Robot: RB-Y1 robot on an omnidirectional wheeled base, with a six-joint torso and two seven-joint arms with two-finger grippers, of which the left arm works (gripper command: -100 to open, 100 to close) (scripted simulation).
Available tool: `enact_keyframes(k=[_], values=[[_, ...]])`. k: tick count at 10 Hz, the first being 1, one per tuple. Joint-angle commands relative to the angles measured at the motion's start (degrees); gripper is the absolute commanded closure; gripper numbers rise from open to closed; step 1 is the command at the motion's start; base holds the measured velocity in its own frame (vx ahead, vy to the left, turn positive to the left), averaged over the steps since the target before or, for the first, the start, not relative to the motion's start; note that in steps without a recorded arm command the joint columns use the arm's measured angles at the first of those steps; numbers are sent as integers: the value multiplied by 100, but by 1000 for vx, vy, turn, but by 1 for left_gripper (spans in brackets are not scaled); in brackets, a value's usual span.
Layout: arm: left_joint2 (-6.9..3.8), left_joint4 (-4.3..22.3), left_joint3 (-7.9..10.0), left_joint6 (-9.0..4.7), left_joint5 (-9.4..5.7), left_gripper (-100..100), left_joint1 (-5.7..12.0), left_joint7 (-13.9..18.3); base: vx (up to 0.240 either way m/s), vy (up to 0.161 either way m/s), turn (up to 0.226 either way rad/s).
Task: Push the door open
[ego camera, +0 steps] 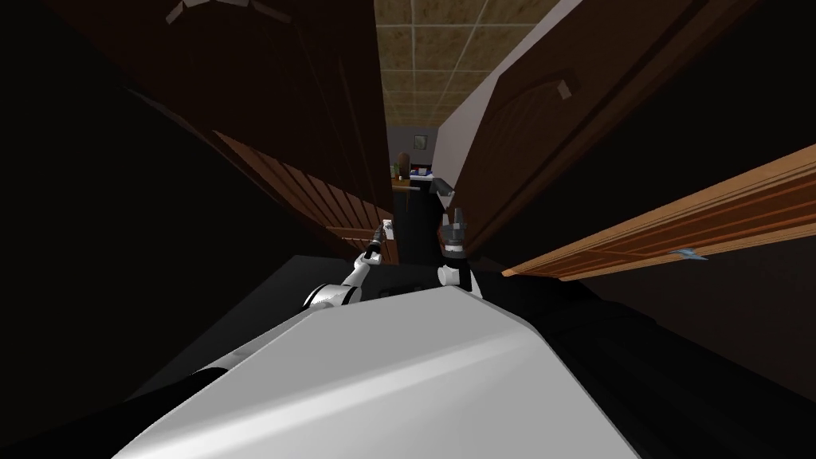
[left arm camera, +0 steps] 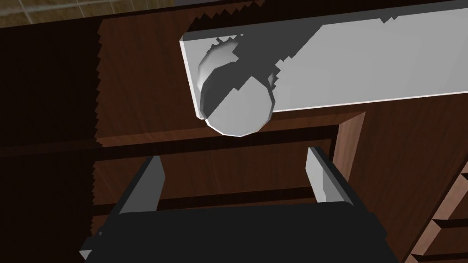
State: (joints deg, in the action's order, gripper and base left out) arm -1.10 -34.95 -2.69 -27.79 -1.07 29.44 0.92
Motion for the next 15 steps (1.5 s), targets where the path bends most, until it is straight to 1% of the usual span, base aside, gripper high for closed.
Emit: enact_keyframes(k=[1,2,3,4,9,10,13,15], values=[[75,26,18,-17,-6,-100,7,-7,202,-17,-23],[183,30,28,-20,-10,-100,9,-10,170,-40,-25],[131,67,32,-24,-11,-100,36,-16,70,-22,-2],[131,67,32,-24,-11,100,36,-16,-6,4,5],[131,67,32,-24,-11,100,36,-16,-5,4,-4],[22,53,109,-25,-40,100,58,-39,114,-63,18],[-98,55,219,-25,-85,100,45,-69,170,-107,53],[-98,55,219,-25,-85,100,45,-69,80,-32,20]])
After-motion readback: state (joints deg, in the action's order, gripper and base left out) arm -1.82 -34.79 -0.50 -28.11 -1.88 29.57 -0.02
